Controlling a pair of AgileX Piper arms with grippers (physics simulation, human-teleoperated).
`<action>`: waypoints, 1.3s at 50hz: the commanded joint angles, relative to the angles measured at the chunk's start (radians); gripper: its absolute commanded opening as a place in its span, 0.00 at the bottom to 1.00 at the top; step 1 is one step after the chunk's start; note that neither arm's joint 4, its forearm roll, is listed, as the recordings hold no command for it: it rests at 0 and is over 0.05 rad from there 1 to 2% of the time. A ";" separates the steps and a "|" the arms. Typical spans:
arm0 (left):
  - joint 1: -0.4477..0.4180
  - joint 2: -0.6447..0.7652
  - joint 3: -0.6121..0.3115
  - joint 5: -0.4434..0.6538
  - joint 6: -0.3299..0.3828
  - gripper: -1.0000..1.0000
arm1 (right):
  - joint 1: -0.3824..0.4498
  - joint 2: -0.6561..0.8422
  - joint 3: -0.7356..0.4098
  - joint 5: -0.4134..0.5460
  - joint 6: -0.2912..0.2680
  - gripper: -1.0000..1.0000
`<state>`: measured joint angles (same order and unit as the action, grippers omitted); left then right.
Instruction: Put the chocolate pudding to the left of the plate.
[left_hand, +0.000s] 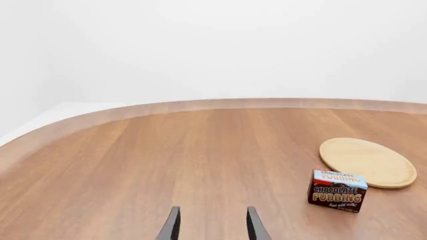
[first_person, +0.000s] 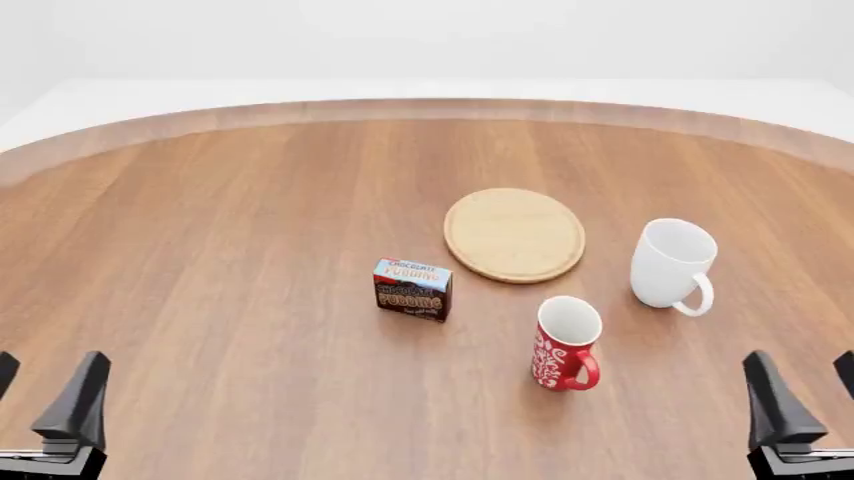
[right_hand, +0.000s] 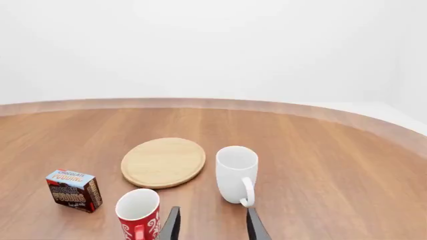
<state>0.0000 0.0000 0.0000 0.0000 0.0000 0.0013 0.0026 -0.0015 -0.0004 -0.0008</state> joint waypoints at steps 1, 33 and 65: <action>0.000 0.000 0.000 0.000 0.000 1.00 | 0.005 0.005 -0.003 0.000 -0.004 1.00; 0.000 0.000 0.000 0.000 0.000 1.00 | 0.284 0.617 -0.587 -0.126 -0.169 1.00; 0.000 0.000 0.000 0.000 0.000 1.00 | 0.656 1.182 -1.024 0.114 -0.502 1.00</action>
<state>0.0000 0.0000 0.0000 0.0000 0.0000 0.5740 1.0480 -0.9378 0.0712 -0.4120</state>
